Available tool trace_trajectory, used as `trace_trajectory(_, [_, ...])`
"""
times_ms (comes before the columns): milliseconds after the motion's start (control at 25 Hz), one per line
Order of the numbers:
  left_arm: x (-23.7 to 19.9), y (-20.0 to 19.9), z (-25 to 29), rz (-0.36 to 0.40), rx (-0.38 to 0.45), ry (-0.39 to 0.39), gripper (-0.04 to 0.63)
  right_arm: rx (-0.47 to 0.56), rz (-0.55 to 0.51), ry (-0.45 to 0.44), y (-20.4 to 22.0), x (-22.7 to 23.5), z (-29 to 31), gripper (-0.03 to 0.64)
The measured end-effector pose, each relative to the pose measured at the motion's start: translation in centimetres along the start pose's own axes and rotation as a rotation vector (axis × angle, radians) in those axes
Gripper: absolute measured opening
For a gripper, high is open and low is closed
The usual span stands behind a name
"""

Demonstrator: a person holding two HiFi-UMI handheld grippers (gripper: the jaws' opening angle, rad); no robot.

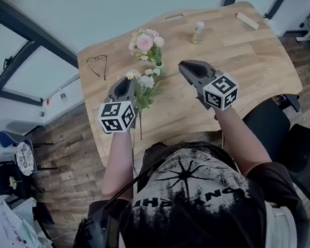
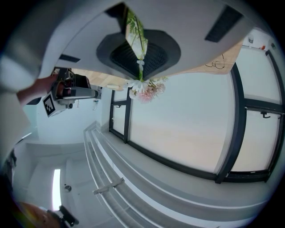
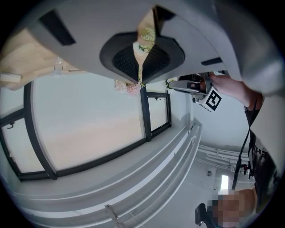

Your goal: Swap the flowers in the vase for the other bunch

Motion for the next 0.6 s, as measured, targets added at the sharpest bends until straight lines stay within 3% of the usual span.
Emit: trace_trajectory(600, [2.2, 0.1, 0.3, 0.015, -0.004, 0.004, 0.034, -0.001, -0.015, -0.007, 0.4, -0.8, -1.8, 0.028])
Point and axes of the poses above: the fingertips, and each gripper's own axes: z forward along the fingers, x to its right, y out of its underside, the point moved 3 cm from there along -z, backward along the fingers, and after that the axes turned 2 degrees about z, right-handed, at the moved point
